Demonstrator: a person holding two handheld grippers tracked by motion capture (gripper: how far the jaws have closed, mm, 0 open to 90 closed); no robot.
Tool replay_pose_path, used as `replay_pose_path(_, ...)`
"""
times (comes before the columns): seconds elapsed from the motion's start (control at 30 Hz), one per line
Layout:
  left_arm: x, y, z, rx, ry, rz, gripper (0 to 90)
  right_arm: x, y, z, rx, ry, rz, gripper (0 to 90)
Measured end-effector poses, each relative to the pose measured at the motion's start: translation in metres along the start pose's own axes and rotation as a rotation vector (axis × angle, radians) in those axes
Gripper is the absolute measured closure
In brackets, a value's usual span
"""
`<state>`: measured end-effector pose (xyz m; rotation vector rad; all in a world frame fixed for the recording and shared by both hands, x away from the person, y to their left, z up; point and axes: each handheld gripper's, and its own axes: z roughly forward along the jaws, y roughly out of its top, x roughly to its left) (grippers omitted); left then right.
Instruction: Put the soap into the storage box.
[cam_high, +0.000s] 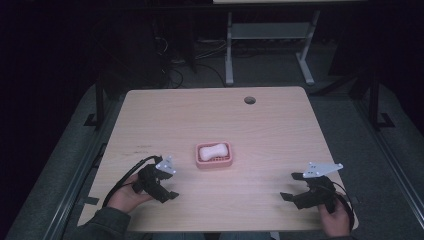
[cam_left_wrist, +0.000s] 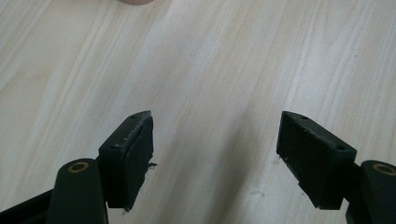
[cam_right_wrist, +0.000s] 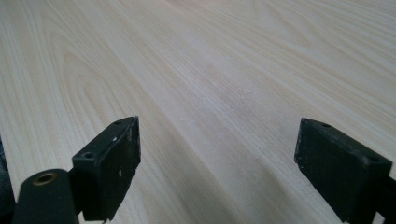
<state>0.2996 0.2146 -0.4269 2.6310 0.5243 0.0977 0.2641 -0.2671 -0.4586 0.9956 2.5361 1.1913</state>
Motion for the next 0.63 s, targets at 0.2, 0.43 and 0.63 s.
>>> replay_pose_path(0.2,-0.003,-0.008,-0.002,0.001,0.002,0.005,26.9,0.0,0.0,0.001,0.0,-0.001,-0.01,14.2)
replay_pose_path(0.43,-0.008,-0.018,0.0,-0.006,0.014,0.002,26.9,0.0,0.0,-0.001,0.002,0.001,-0.001,14.2)
replay_pose_path(0.63,-0.012,-0.027,-0.001,-0.035,0.015,-0.029,26.4,0.0,0.0,-0.001,0.001,0.004,-0.007,14.2)
